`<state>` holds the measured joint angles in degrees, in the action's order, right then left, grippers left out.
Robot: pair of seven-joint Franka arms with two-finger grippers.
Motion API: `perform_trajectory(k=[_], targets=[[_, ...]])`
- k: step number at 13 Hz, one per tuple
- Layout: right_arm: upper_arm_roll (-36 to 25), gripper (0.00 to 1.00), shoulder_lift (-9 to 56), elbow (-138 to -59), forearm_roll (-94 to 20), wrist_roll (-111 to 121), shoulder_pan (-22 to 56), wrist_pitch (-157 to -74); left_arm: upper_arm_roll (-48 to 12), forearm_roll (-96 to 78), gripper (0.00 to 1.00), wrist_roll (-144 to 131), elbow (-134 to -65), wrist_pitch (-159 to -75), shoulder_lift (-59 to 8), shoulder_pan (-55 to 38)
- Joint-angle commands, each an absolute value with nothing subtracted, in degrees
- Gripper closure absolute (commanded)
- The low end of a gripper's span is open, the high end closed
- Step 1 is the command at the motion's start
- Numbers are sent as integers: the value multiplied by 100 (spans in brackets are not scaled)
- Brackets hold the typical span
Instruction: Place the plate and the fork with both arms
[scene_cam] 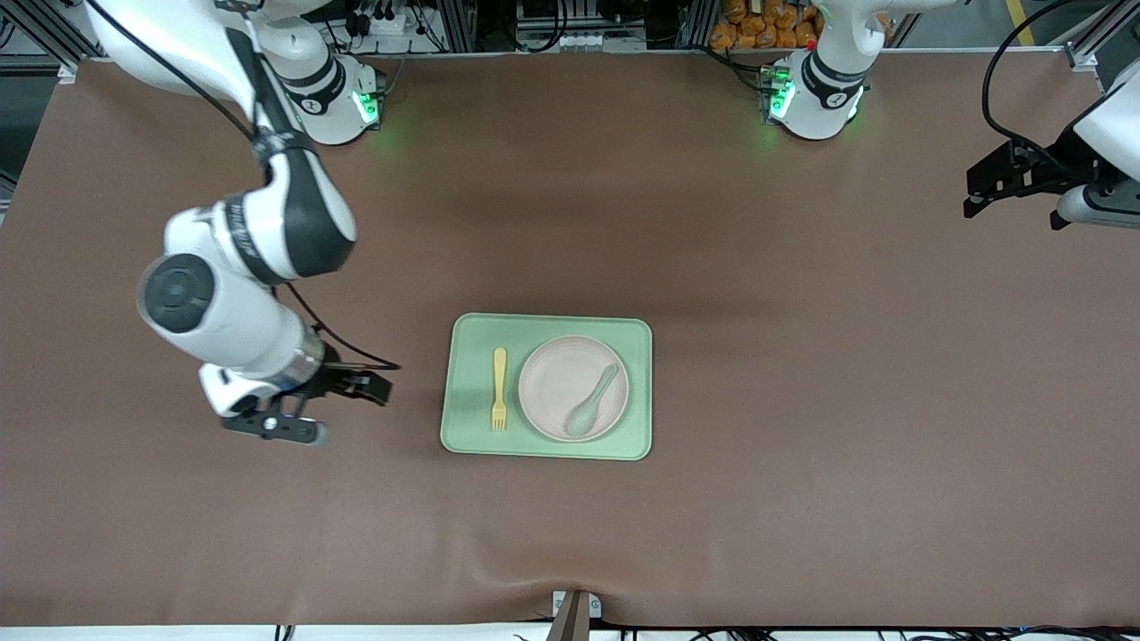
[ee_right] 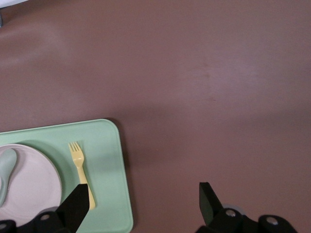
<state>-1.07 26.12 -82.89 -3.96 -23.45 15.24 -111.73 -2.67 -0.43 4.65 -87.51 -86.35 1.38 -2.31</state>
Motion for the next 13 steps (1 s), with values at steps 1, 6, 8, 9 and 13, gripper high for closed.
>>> perform_trajectory(k=[1,6,8,9,13], targets=[[-61,0,2129,-8402,-387,-2250,1293,-10689,-272,-185,0,492,-8745,-8666,158,-176],[-114,0,1460,-8403,-255,-1382,643,-10056,-264,-184,0,518,-8745,-8666,158,-106],[69,0,1284,-8402,-281,-1170,248,-9836,-264,-185,0,519,-8754,-8666,158,-106],[244,0,1205,-8402,-264,-1004,29,-9809,-264,-185,0,519,-8754,-8666,158,-97],[273,0,652,-8717,-255,-608,-141,-9607,-264,-185,0,536,-8754,-8666,158,-35]])
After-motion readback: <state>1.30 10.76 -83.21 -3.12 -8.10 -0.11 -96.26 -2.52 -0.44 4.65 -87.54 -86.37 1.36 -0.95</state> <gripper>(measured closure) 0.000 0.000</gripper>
